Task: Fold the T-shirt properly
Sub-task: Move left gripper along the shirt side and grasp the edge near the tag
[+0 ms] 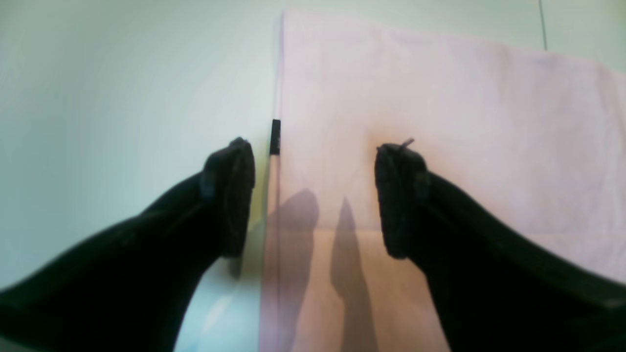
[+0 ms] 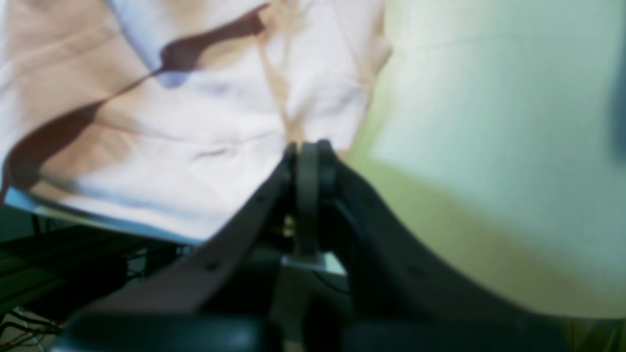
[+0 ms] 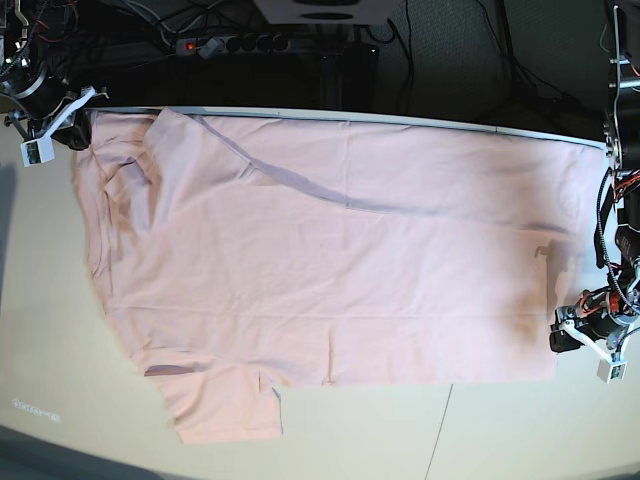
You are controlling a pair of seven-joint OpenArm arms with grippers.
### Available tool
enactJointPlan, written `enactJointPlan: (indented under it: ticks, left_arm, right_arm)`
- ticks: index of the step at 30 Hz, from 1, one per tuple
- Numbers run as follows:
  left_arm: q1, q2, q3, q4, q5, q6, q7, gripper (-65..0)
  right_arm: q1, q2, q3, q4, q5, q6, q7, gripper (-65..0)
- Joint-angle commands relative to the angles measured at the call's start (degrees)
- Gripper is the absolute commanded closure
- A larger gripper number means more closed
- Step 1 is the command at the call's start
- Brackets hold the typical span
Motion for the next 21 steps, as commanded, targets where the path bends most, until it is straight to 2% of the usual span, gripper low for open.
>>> enactJointPlan:
  ticks: [1,3,13,21]
  left_arm:
    - [-1.8,-1.0,-0.3,0.7,-0.5,0.1,-0.9,-41.6]
    - [-1.8,-0.8,-0.3,0.5,0.2,1.6,-0.8,-41.6]
    - [-1.8,-0.4,-0.3,-6.8,0.2,1.5,-3.7,-41.6]
    - [-1.9,2.5,-0.3,-8.2,0.3,1.3,-3.9,-41.6]
  right_arm:
    - [-0.1,1.1,0.7,0.6,0.3,2.3,1.1,0.0]
    - [-0.1,1.1,0.7,0.6,0.3,2.3,1.1,0.0]
    - [0.0,1.1,0.7,0.6,0.3,2.3,1.1,0.0]
    - [-0.1,1.1,0.7,0.6,0.3,2.3,1.1,0.0]
